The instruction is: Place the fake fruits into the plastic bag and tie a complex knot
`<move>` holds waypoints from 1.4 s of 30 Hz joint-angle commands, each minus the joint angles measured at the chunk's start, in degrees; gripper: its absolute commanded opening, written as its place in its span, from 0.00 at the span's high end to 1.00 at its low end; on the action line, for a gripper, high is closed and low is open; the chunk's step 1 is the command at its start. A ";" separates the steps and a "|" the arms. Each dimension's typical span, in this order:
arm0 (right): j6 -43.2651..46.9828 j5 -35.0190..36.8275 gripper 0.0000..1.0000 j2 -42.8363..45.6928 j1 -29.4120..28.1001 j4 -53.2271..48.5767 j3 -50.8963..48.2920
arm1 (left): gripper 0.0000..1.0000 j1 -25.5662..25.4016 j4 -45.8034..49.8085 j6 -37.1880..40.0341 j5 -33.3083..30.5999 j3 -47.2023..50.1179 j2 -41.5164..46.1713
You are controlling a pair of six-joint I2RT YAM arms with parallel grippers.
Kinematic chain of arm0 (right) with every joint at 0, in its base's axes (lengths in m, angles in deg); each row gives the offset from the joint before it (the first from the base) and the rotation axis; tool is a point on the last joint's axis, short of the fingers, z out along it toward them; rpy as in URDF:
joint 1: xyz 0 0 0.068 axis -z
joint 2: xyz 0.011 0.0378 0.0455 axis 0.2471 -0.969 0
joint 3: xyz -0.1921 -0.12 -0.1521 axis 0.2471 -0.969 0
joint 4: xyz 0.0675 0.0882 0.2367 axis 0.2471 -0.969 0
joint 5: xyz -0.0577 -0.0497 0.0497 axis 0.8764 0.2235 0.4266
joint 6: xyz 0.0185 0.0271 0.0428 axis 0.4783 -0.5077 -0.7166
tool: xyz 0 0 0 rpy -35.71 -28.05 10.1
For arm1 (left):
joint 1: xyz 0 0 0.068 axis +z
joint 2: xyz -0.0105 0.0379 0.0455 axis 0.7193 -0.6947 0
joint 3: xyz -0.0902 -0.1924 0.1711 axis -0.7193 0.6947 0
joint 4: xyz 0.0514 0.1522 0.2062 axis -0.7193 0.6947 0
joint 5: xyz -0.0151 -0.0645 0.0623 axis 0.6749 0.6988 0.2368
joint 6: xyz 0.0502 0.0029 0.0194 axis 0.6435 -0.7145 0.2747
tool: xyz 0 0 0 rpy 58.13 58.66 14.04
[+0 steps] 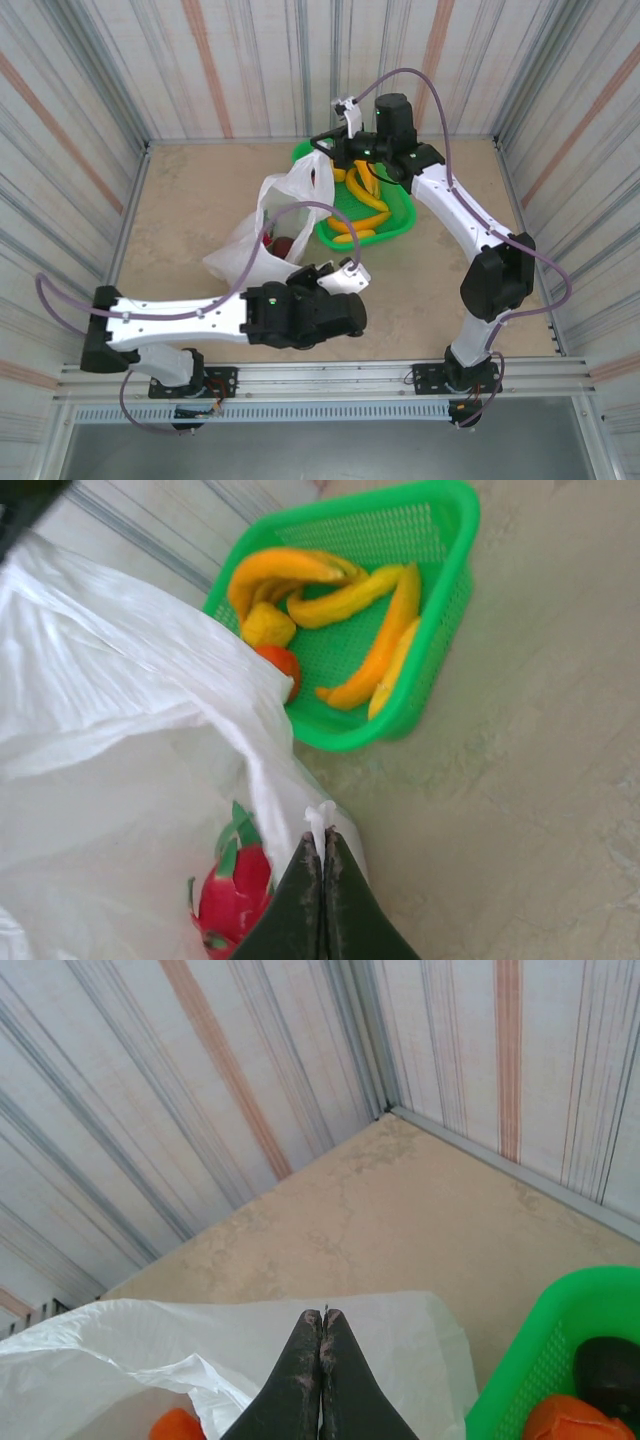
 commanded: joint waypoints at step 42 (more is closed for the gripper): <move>-11.99 11.71 1.00 32.66 7.70 -35.95 5.55 | 1.00 78.13 -24.96 -1.09 113.52 -9.61 17.74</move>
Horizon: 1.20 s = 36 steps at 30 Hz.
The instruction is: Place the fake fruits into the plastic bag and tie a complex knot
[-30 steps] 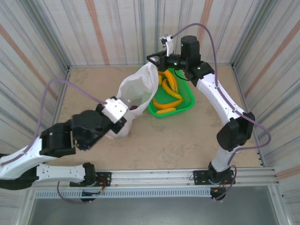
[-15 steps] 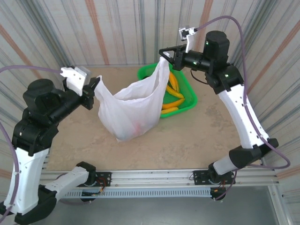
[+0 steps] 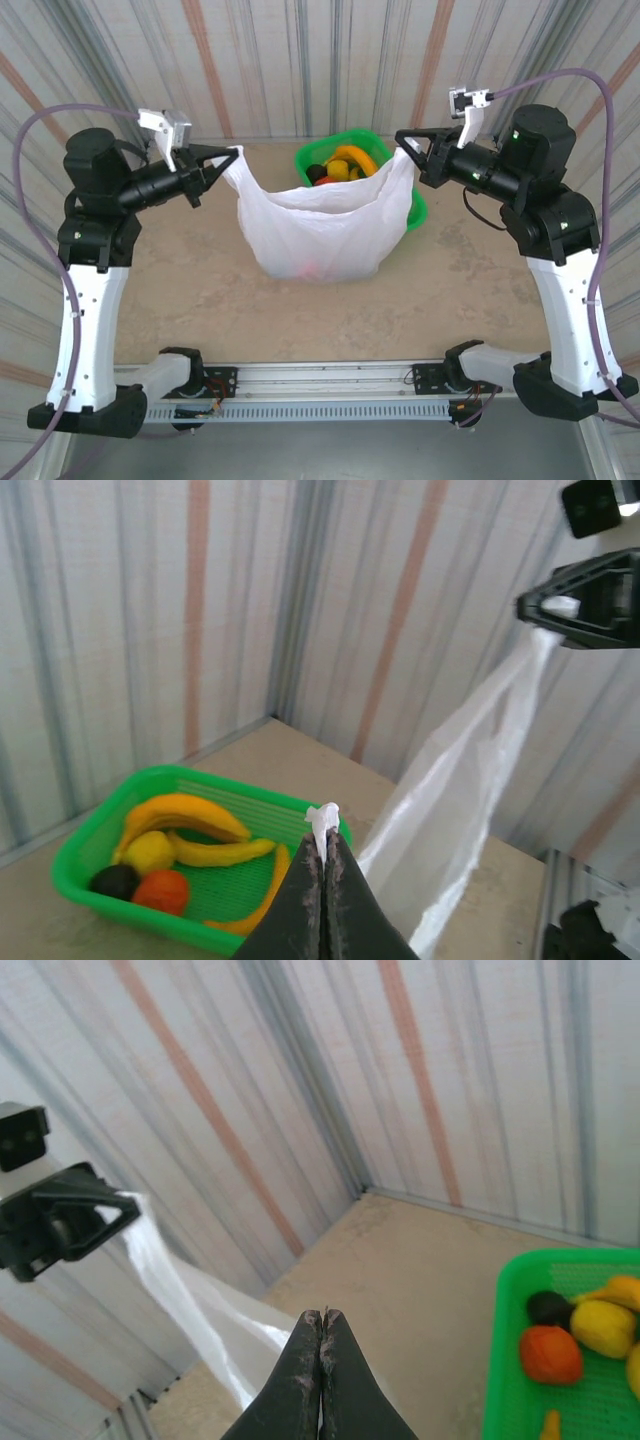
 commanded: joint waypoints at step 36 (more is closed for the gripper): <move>9.76 -33.74 0.01 -1.50 14.83 31.71 -24.24 | 1.00 -0.86 -11.30 0.48 10.03 6.87 -8.23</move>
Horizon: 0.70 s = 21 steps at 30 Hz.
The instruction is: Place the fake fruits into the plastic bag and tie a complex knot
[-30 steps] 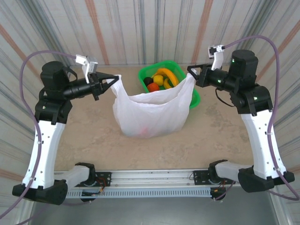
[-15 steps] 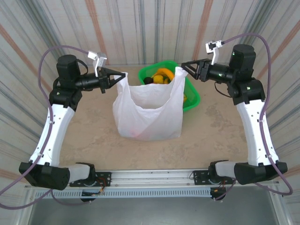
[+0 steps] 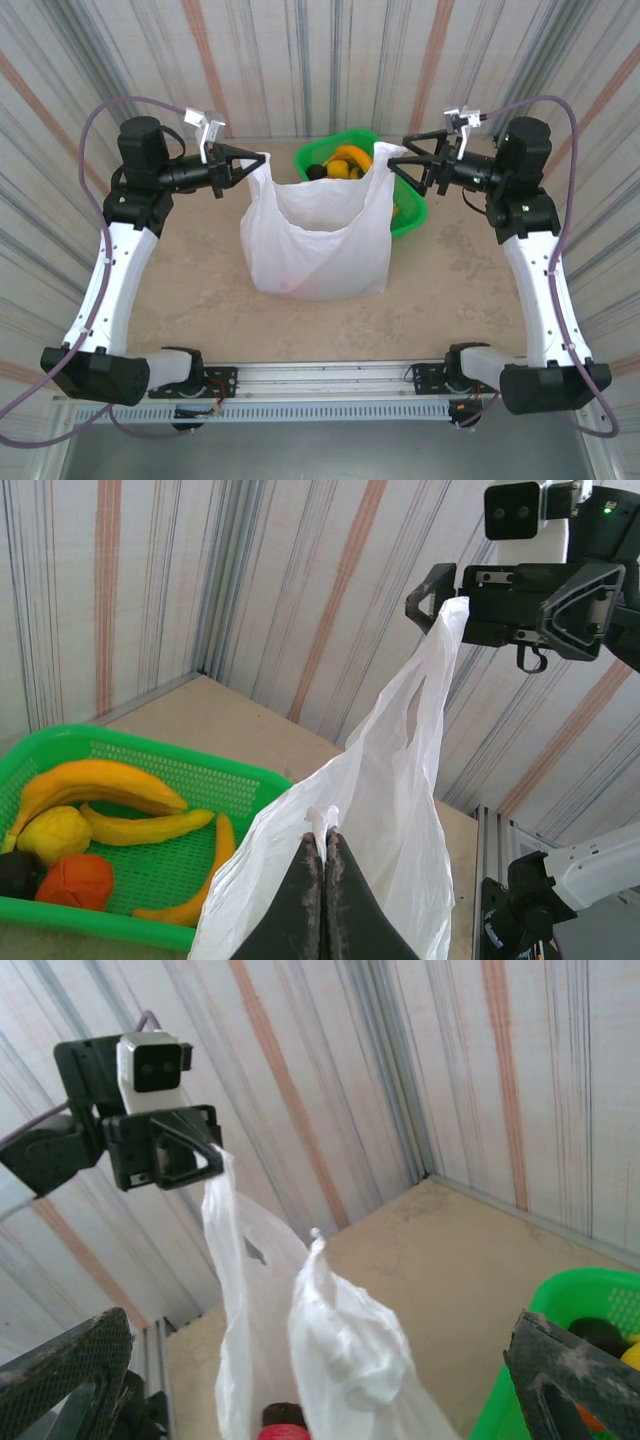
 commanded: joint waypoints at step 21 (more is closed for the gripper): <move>1.77 -4.63 0.82 -9.42 1.63 -2.72 13.64 | 1.00 3.84 1.14 7.51 17.41 -2.24 1.50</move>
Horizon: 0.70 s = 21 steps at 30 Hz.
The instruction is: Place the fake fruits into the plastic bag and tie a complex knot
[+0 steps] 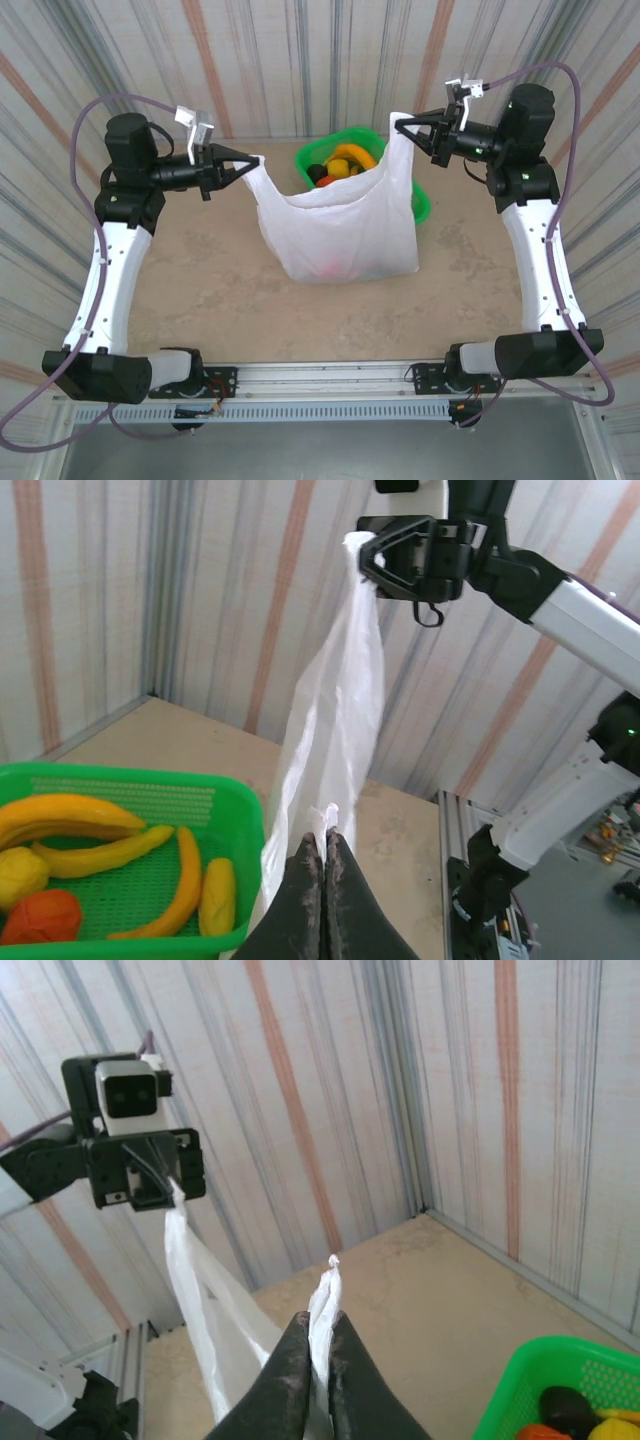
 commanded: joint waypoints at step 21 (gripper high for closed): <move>5.08 17.19 0.24 13.68 -21.42 -13.11 3.99 | 1.00 -0.43 -1.35 0.77 6.30 -0.94 -0.23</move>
